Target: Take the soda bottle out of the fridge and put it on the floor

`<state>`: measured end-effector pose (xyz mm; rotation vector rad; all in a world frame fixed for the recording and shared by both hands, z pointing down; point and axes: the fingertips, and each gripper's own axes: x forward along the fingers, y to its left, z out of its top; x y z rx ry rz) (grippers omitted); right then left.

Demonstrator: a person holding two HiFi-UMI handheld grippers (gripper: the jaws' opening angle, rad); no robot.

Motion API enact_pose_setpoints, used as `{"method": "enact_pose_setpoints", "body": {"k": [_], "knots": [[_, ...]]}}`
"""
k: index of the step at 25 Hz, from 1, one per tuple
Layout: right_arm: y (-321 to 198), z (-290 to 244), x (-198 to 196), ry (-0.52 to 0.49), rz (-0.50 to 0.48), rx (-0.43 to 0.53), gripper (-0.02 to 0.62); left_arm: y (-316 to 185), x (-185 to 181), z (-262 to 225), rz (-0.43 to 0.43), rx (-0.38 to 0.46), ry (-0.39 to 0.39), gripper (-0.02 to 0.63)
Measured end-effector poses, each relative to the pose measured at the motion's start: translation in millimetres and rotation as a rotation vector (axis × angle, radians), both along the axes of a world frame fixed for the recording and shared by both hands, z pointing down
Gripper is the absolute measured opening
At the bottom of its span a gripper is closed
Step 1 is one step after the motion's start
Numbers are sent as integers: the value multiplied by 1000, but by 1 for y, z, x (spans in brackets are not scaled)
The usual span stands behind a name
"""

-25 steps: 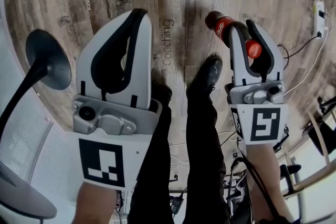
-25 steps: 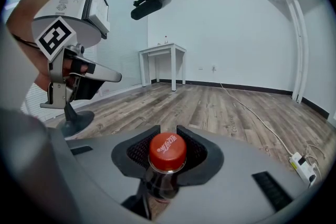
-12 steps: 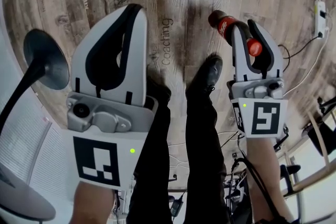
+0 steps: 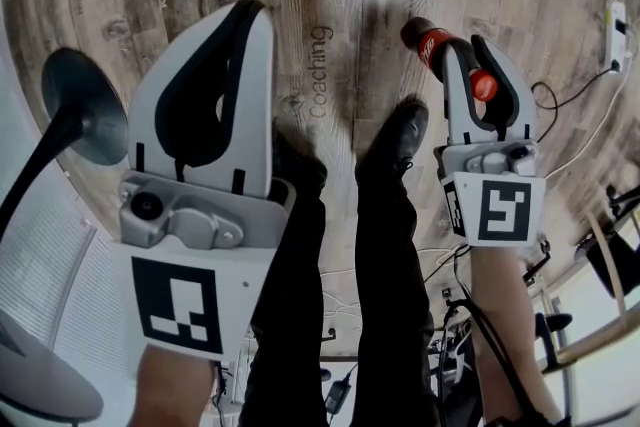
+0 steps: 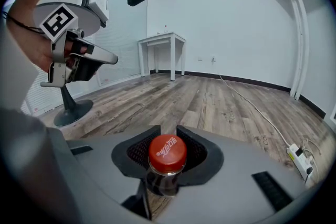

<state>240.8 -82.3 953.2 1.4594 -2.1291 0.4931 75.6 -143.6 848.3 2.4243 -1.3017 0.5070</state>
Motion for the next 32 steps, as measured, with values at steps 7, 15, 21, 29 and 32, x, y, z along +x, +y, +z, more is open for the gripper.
{"method": "enact_pose_setpoints", "body": {"k": [7,15,21,29,32], "knots": [[8,16,0,9,-1,-30,109,2,-3,6,7,-10,-8,17],[15,36,1,30,-6,-70,109,5,0,10,23,-20,-11,17],[19,44,1,43,-5,-96,110,3,1,8,28,-20,-15,17],[15,48,-1,54,-36,-80,112,3,7,10,40,-29,-18,17],[8,45,-8,70,-71,-45,119,3,10,7,42,-28,-14,17]]}}
